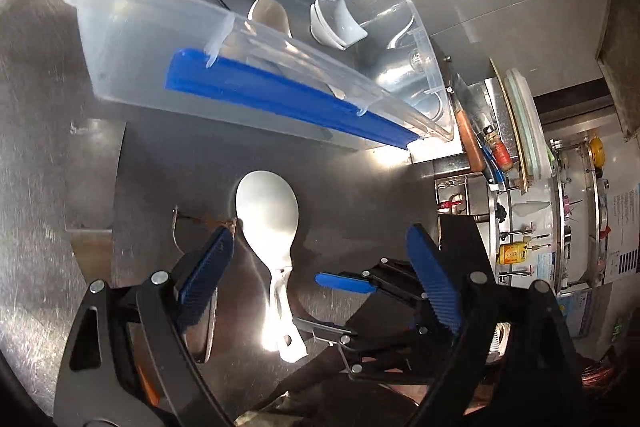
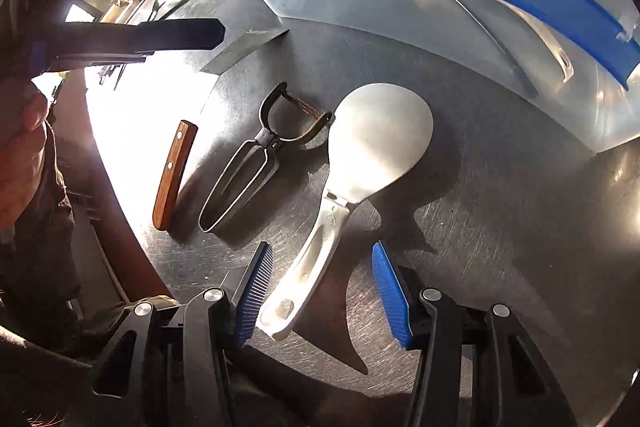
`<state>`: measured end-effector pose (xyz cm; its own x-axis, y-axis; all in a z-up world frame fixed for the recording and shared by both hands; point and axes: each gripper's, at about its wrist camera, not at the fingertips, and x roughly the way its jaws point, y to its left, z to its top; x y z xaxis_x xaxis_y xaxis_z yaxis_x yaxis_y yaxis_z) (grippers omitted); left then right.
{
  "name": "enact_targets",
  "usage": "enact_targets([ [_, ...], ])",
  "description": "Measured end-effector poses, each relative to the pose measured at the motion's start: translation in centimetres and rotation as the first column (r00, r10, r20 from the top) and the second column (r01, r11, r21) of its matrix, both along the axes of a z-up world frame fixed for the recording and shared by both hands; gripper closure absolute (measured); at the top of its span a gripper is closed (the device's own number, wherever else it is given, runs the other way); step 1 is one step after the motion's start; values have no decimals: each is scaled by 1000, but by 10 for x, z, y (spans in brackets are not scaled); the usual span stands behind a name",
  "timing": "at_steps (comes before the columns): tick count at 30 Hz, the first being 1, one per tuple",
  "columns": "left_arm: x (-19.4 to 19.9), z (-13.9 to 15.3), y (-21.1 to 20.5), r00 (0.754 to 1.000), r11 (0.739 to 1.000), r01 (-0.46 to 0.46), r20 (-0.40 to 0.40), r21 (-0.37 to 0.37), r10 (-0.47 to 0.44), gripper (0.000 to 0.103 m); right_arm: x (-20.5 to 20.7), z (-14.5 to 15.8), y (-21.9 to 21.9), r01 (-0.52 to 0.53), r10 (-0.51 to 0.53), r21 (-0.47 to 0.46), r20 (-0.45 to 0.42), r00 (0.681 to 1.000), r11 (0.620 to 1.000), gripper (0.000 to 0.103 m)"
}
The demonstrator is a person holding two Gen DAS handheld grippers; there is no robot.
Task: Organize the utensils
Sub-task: 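Grasp the handle of the second white rice paddle with the right gripper, then lift the second paddle, carry it into the bin and open the right gripper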
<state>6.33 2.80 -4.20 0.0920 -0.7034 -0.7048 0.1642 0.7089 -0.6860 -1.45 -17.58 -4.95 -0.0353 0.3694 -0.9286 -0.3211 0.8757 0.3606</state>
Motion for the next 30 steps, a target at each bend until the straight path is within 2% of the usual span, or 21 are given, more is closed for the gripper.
enact_targets([
  [4,-10,-14,10,999,999,-12,-40,-30,10,20,0,-14,4,43,-44,-15,-23,999,999,50],
  [10,-16,-33,15,994,999,-22,-104,-46,17,20,2,-21,15,89,-82,-43,153,985,995,51],
  [11,-17,-35,15,993,999,-25,-113,-48,19,20,2,-21,17,91,-80,-57,171,982,994,55],
  [13,-18,-40,14,991,998,-25,-130,-50,18,20,3,-22,16,95,-86,-51,158,984,994,86],
  [21,-27,-55,-6,982,996,17,-186,-85,-32,20,1,-24,-23,185,-188,75,37,981,980,98],
  [24,-27,-63,-20,975,993,28,-218,-116,-53,20,-7,-18,-28,149,-151,34,70,986,988,98],
  [28,-25,-72,-42,965,986,32,-253,-161,-72,20,-25,-12,-28,35,-32,-24,101,994,999,98],
  [30,-25,-76,-54,960,985,44,-265,-167,-88,20,-34,-7,-26,-18,19,-17,108,994,1000,98],
])
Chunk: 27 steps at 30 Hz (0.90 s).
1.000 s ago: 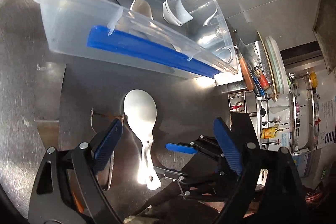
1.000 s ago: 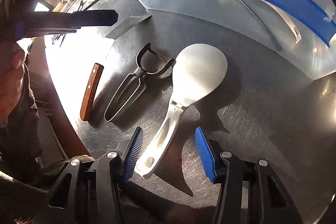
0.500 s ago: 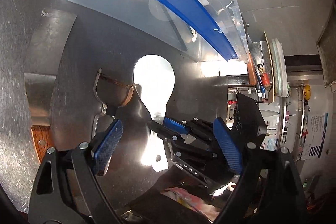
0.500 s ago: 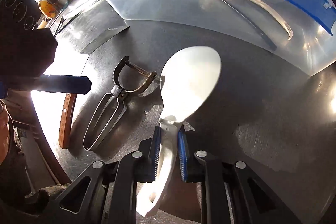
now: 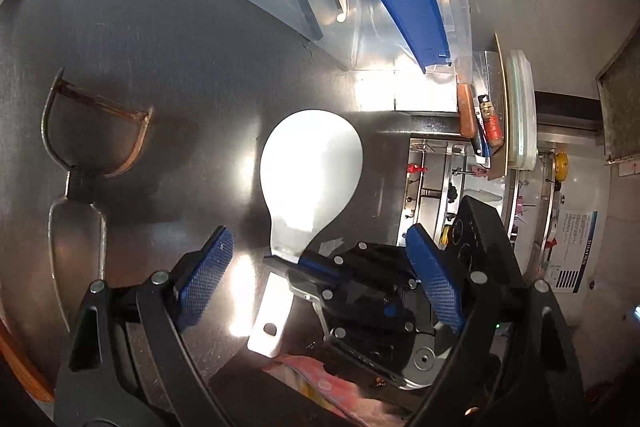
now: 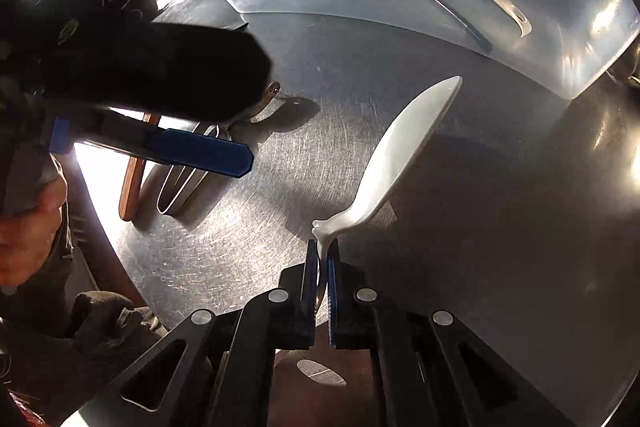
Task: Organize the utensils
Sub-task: 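Lift the second paddle, carry it into the bin and open the right gripper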
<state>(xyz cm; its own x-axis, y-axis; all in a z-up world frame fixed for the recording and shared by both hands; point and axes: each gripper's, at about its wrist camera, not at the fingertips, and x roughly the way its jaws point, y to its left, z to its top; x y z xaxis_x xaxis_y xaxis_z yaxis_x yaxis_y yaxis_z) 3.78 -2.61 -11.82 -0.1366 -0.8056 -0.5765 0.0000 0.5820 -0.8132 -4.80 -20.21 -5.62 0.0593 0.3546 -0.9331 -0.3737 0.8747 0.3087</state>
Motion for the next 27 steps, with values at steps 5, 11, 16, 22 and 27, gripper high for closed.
enact_targets([
  [5,-3,-8,-17,999,1000,12,-37,-28,-13,20,-10,23,-11,-13,17,204,-20,1000,979,98],
  [11,0,6,-16,995,975,-97,-39,-199,91,50,-3,43,-35,63,-23,450,-94,995,891,97],
  [16,8,38,-11,987,932,-154,-15,-327,158,84,0,67,-52,111,-40,609,-128,991,785,97],
  [22,39,110,-15,977,917,-107,133,-384,169,86,31,122,-62,5,-25,655,21,999,755,98],
  [27,88,168,-27,946,927,-67,273,-368,177,86,88,158,-59,-79,-2,636,125,992,768,97],
])
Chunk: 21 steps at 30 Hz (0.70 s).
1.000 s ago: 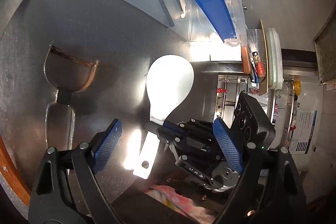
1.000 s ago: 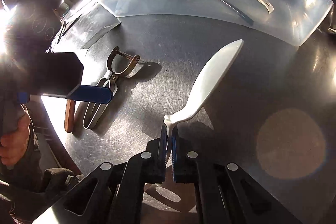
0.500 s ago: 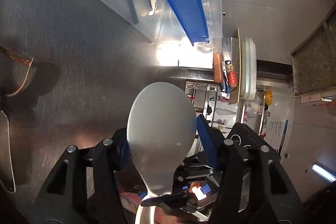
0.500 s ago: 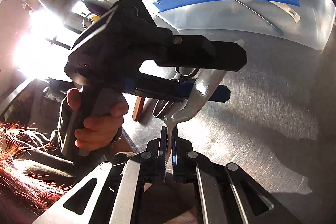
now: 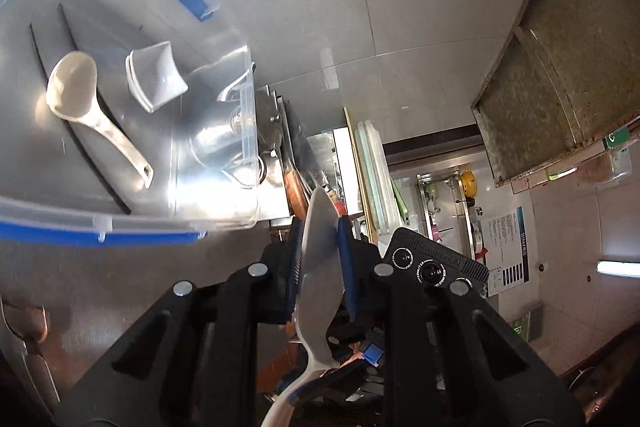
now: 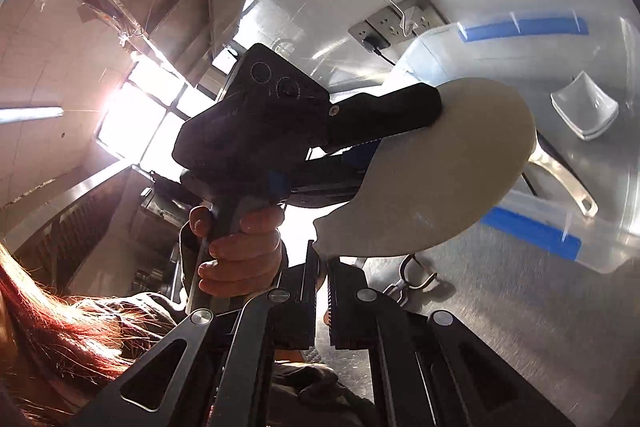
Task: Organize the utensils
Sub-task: 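Lift the second paddle, carry it into the bin and open the right gripper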
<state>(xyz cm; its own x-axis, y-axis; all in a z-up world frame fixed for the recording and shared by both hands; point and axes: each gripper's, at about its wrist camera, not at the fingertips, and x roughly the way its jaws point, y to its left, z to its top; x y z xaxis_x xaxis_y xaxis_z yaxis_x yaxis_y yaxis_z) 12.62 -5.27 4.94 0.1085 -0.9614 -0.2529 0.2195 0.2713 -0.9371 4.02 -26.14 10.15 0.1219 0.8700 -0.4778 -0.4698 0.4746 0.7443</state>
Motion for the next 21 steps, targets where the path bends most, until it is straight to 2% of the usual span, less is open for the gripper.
enact_targets([
  [2,29,11,1,1000,1000,-14,27,23,13,86,32,4,-4,-12,13,-36,23,1000,999,97],
  [5,78,3,1,999,996,-36,15,77,35,84,82,-5,-1,-21,23,-111,18,1000,994,95],
  [8,123,-29,2,997,990,-52,-51,131,59,82,125,-37,8,-53,46,-188,-42,998,981,93],
  [12,163,-82,-1,983,970,-64,-153,234,102,81,178,-88,16,-104,59,-272,-166,984,957,92],
  [15,178,-118,-5,964,943,-34,-237,331,118,81,200,-128,13,-139,51,-349,-249,967,927,93],
  [18,182,-145,-14,936,888,68,-337,454,101,81,213,-165,10,-178,25,-434,-337,941,883,95],
  [20,180,-151,-18,934,853,98,-342,512,99,81,213,-182,10,-220,20,-478,-389,921,850,93],
  [21,178,-147,-17,939,853,91,-329,514,98,81,211,-185,10,-230,14,-516,-389,921,826,89],
])
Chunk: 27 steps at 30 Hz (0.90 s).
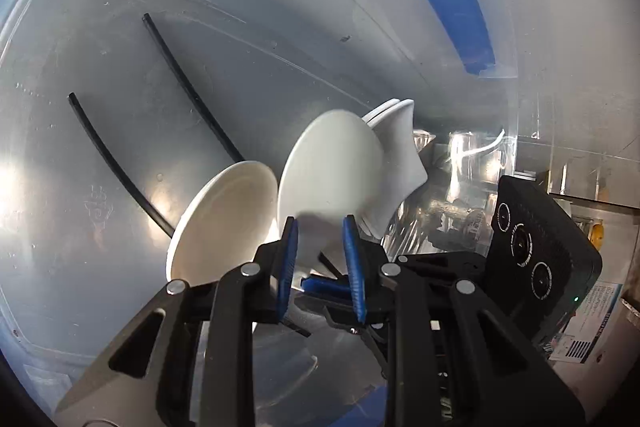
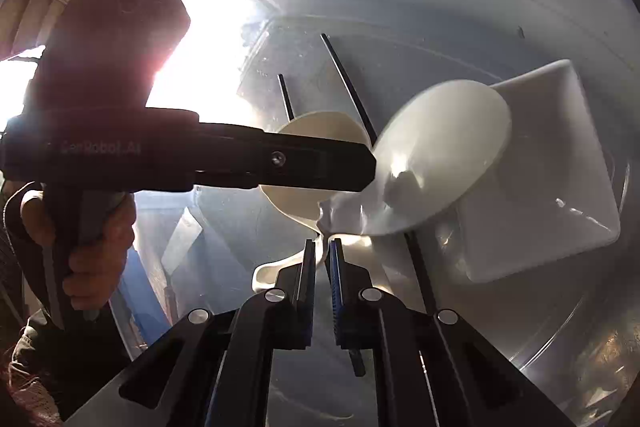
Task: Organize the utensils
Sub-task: 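Lift the second paddle, carry it into the bin and open the right gripper, then grasp the metal vegetable peeler by its blade frame with the right gripper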
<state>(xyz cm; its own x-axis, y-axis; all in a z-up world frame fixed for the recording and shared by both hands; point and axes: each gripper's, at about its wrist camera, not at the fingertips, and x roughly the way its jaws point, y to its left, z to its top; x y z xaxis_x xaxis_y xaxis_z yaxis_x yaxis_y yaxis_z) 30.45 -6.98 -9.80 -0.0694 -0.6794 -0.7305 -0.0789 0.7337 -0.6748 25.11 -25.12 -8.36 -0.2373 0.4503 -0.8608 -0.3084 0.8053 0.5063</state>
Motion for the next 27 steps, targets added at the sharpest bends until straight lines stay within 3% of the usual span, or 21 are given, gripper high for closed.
enact_targets([
  [3,-10,38,11,990,999,-8,139,36,3,81,-17,21,-8,-5,9,-45,75,997,999,57],
  [4,-19,58,15,978,999,10,206,39,-18,75,-25,39,-13,3,3,-42,132,991,999,56],
  [5,-33,81,21,959,999,40,280,32,-48,58,-36,59,-20,17,-15,-6,179,984,1000,56],
  [6,-52,104,28,929,997,74,361,18,-76,47,-49,79,-25,26,-35,43,223,974,999,56],
  [7,-74,127,36,888,994,109,448,8,-101,29,-67,100,-30,24,-49,94,271,961,995,56],
  [10,-156,177,69,738,984,172,656,41,-156,23,-134,146,-27,-16,-72,231,368,927,973,44],
  [11,-182,184,80,705,982,182,689,55,-169,23,-156,151,-20,-23,-76,249,381,921,968,43],
  [12,-202,186,92,688,981,182,704,68,-176,23,-177,151,-12,-32,-69,249,386,920,968,42],
  [14,-239,175,111,694,981,164,695,103,-189,23,-214,136,11,-31,-62,236,377,924,971,42],
  [16,-265,153,123,731,974,144,644,177,-225,23,-229,107,48,8,-68,173,345,936,985,42],
  [19,-291,115,136,792,939,119,539,323,-286,23,-238,54,86,105,-123,95,219,968,990,44],
  [21,-305,97,145,813,913,123,487,390,-318,23,-241,29,96,171,-180,79,130,975,982,53],
  [24,-323,85,155,823,914,158,462,374,-331,23,-236,12,102,266,-272,90,68,960,960,55],
  [27,-333,76,160,820,917,189,457,352,-345,23,-229,9,107,341,-344,47,89,935,939,55],
])
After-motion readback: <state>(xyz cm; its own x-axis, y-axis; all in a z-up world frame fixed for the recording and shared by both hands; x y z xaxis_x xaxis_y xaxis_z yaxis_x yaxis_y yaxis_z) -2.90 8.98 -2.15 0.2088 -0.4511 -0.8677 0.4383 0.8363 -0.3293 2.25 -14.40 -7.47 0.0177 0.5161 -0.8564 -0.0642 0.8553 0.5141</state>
